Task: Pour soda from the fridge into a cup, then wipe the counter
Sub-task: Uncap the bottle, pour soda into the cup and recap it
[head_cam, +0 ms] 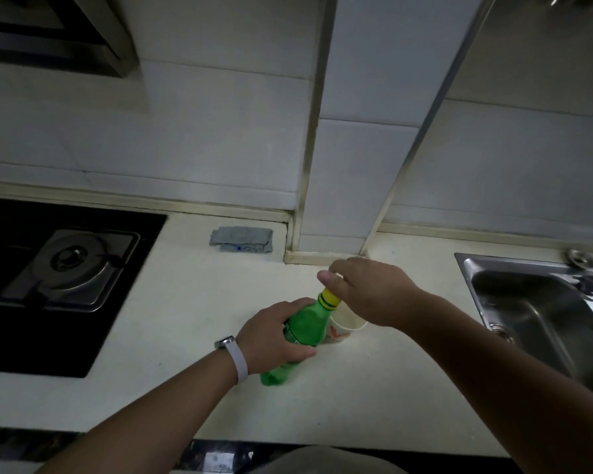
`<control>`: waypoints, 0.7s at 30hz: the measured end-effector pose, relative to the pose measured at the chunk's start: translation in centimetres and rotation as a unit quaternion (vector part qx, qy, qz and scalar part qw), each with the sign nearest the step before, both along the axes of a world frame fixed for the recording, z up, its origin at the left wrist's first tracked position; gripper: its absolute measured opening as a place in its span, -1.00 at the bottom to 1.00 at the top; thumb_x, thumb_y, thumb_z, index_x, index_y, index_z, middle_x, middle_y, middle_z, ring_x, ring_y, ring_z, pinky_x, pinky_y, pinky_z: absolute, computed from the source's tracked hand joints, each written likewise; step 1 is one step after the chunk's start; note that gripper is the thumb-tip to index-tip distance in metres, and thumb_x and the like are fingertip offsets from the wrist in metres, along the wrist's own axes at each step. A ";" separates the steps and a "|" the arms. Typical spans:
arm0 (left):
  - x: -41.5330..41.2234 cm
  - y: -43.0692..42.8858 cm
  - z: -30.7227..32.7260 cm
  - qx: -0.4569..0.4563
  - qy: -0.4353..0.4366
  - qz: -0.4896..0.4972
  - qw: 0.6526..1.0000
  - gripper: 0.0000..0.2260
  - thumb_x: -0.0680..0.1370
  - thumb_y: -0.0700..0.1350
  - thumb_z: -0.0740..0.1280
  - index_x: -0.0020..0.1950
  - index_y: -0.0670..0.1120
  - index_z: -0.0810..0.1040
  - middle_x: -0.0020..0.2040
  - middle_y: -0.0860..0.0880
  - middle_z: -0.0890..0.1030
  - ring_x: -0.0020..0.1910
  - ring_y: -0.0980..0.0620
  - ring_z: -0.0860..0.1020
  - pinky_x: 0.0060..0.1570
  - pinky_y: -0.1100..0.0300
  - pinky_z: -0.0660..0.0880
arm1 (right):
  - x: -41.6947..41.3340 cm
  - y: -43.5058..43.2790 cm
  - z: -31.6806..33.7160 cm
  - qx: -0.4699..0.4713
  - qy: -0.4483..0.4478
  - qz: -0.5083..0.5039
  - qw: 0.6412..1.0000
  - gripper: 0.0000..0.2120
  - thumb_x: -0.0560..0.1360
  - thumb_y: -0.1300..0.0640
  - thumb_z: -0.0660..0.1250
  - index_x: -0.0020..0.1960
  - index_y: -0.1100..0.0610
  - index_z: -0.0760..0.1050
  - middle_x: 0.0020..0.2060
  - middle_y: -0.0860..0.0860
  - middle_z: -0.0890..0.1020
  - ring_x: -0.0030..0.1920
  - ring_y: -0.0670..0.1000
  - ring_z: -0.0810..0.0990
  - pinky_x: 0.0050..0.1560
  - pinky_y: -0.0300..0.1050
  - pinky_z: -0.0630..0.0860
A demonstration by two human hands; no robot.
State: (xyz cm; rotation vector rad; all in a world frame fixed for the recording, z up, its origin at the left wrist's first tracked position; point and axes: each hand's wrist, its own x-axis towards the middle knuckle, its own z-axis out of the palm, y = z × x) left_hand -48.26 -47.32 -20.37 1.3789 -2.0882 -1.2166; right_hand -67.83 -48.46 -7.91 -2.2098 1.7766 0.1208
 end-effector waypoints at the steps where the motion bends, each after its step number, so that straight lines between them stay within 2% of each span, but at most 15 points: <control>1: 0.2 -0.1 0.0 -0.001 0.000 -0.002 1.000 -0.28 0.31 0.16 0.55 0.41 0.28 0.33 0.17 0.11 0.58 0.09 0.12 0.55 0.13 0.10 0.53 | 0.1 0.3 0.2 0.002 -0.050 -0.005 0.999 -0.42 0.56 -0.35 -0.05 0.29 -0.02 0.47 0.17 -0.05 0.57 0.07 -0.04 0.54 0.08 -0.02 0.53; 2: 0.3 -0.2 0.0 -0.004 0.001 -0.004 1.000 -0.28 0.32 0.15 0.55 0.42 0.27 0.33 0.18 0.10 0.58 0.10 0.11 0.55 0.14 0.10 0.53 | 0.2 0.5 0.4 0.008 -0.094 0.003 0.996 -0.49 0.57 -0.31 0.02 0.34 -0.05 0.44 0.21 -0.07 0.55 0.08 -0.08 0.52 0.11 -0.05 0.53; 4: 0.6 -0.3 0.0 -0.009 0.000 -0.005 1.000 -0.28 0.32 0.13 0.56 0.41 0.26 0.33 0.19 0.09 0.58 0.10 0.11 0.54 0.14 0.12 0.52 | 0.4 1.0 1.1 0.029 -0.119 0.037 0.992 -0.58 0.60 -0.22 0.12 0.35 -0.05 0.45 0.22 -0.10 0.54 0.08 -0.13 0.50 0.12 -0.14 0.50; 7: 0.9 -0.5 0.4 -0.013 -0.004 -0.012 1.000 -0.28 0.32 0.11 0.57 0.42 0.24 0.33 0.18 0.11 0.56 0.09 0.10 0.53 0.13 0.15 0.51 | 0.2 1.0 1.3 0.069 -0.064 0.028 0.995 -0.59 0.65 -0.15 0.03 0.19 0.05 0.54 0.07 -0.05 0.60 -0.02 -0.09 0.50 0.03 -0.16 0.46; 9: 1.1 -0.6 0.5 -0.011 -0.006 -0.021 1.000 -0.27 0.32 0.13 0.56 0.43 0.24 0.33 0.20 0.11 0.57 0.10 0.11 0.54 0.14 0.13 0.52 | -0.2 0.8 1.1 0.082 -0.014 -0.001 0.997 -0.49 0.64 -0.21 -0.02 0.01 0.13 0.55 -0.14 0.03 0.61 -0.17 -0.03 0.51 -0.12 -0.13 0.46; 10: 1.2 -0.8 0.4 -0.009 -0.004 -0.024 1.000 -0.27 0.32 0.13 0.55 0.43 0.24 0.33 0.21 0.11 0.56 0.11 0.11 0.54 0.14 0.12 0.53 | -0.4 0.7 0.9 0.073 -0.002 -0.009 0.997 -0.48 0.63 -0.23 -0.01 0.00 0.13 0.54 -0.17 0.04 0.60 -0.19 -0.03 0.51 -0.15 -0.13 0.46; 11: 1.4 -0.9 0.4 -0.006 -0.003 -0.026 1.000 -0.27 0.32 0.12 0.56 0.43 0.24 0.33 0.21 0.11 0.56 0.12 0.10 0.53 0.15 0.12 0.53 | -0.6 0.7 0.7 0.057 -0.010 -0.015 0.998 -0.53 0.62 -0.23 0.04 0.04 0.11 0.54 -0.12 0.02 0.60 -0.17 -0.05 0.52 -0.14 -0.15 0.47; 13: 1.6 -1.1 0.5 -0.009 -0.006 -0.033 0.999 -0.27 0.33 0.10 0.56 0.44 0.23 0.33 0.22 0.09 0.56 0.12 0.09 0.53 0.14 0.14 0.52 | -0.6 0.8 0.7 0.039 -0.064 -0.004 0.997 -0.66 0.59 -0.15 0.21 0.27 -0.02 0.48 0.07 -0.09 0.57 -0.07 -0.14 0.52 -0.08 -0.26 0.49; 15: 1.6 -1.2 0.7 -0.017 -0.009 -0.037 0.999 -0.27 0.33 0.10 0.56 0.44 0.21 0.33 0.21 0.08 0.56 0.11 0.08 0.53 0.14 0.13 0.52 | -0.2 1.0 0.8 0.043 -0.109 0.026 0.993 -0.59 0.56 0.00 0.34 0.39 -0.10 0.40 0.14 -0.21 0.45 0.01 -0.16 0.51 -0.05 -0.35 0.45; 18: 1.5 -1.4 0.9 -0.017 -0.008 -0.039 0.999 -0.27 0.33 0.10 0.56 0.44 0.20 0.33 0.20 0.08 0.55 0.11 0.07 0.52 0.14 0.12 0.53 | 0.6 1.0 0.8 0.032 -0.105 0.038 0.993 -0.62 0.55 0.14 0.35 0.34 -0.08 0.45 0.17 -0.18 0.49 0.04 -0.16 0.48 -0.05 -0.39 0.39; 21: 1.2 -1.5 1.0 -0.018 -0.008 -0.043 0.999 -0.27 0.33 0.11 0.56 0.44 0.20 0.33 0.19 0.10 0.55 0.10 0.09 0.52 0.12 0.15 0.52 | 0.9 1.0 0.6 0.029 -0.068 0.011 0.997 -0.73 0.59 -0.06 0.27 0.24 0.01 0.50 0.06 -0.06 0.58 -0.05 -0.10 0.50 -0.08 -0.25 0.42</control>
